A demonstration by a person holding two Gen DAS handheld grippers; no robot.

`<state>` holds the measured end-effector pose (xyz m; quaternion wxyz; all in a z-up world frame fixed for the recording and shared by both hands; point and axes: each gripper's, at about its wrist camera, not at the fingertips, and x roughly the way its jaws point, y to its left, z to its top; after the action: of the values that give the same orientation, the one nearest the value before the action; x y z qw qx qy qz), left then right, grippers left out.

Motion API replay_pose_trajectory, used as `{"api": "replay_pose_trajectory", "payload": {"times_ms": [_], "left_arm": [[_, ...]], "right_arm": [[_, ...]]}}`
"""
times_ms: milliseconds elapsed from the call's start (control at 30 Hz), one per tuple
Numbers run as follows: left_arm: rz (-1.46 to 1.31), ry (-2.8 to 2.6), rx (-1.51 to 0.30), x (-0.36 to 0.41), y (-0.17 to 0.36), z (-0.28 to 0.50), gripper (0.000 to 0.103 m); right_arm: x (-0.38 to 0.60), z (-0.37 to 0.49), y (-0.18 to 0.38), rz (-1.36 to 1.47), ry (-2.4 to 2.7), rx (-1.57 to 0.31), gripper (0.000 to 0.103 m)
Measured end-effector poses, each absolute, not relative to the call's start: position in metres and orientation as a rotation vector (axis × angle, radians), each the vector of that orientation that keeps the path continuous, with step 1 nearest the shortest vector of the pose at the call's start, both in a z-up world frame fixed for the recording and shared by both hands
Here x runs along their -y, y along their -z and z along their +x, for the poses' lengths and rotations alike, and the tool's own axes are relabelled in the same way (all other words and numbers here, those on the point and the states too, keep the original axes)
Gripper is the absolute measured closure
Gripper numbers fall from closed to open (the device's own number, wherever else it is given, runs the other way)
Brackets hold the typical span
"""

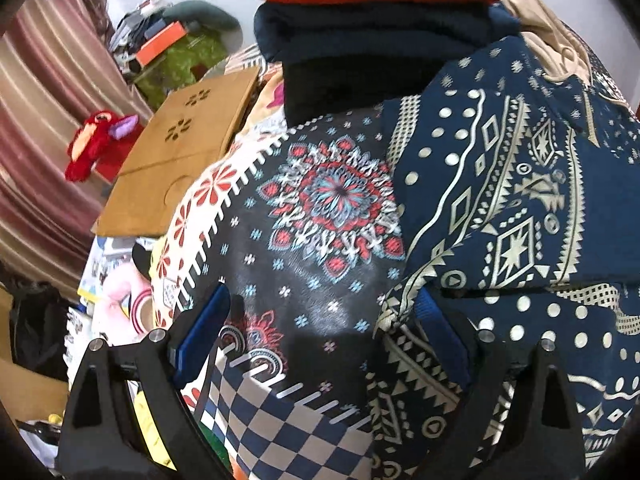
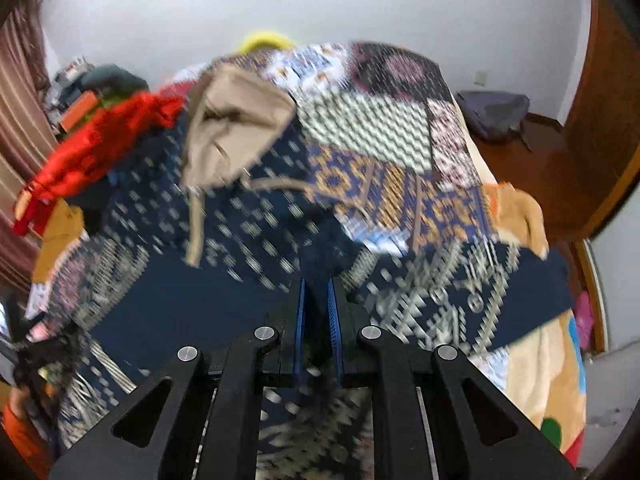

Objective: Fold large clothes

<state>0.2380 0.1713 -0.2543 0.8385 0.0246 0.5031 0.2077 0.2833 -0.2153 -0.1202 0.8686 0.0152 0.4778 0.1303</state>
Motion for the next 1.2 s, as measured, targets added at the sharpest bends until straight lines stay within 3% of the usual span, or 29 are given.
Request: {"api": "replay_pose_trajectory", "payload": {"times_ms": [400, 500, 567, 633, 867, 1200], "left_arm": [[0.014, -0.357, -1.105, -0.163, 0.255, 0.220, 0.009], [0.004, -0.319, -1.083, -0.156, 0.239, 0.213, 0.009], [0.007, -0.294, -1.052, -0.148, 0.224, 0.211, 0.009], [0.022, -0.268, -1.011, -0.140, 0.207, 0.210, 0.009], [0.015, -0.179, -0.970, -0.113, 0.189, 0.240, 0.009], [0.051, -0.156, -1.063, -0.088, 0.235, 0.261, 0.009]], "right_arm": [[0.254, 0.257, 0.130, 0.003, -0.210, -1.038, 0.091], [0.267, 0.255, 0.124, 0.054, -0.208, -1.039, 0.078], [0.274, 0.255, 0.119, 0.109, -0.217, -1.029, 0.060], [0.274, 0.257, 0.117, 0.142, -0.239, -1.024, 0.052], [0.251, 0.287, 0.130, 0.130, -0.296, -1.104, 0.051], [0.248, 0.296, 0.164, -0.054, -0.203, -1.172, 0.051]]}}
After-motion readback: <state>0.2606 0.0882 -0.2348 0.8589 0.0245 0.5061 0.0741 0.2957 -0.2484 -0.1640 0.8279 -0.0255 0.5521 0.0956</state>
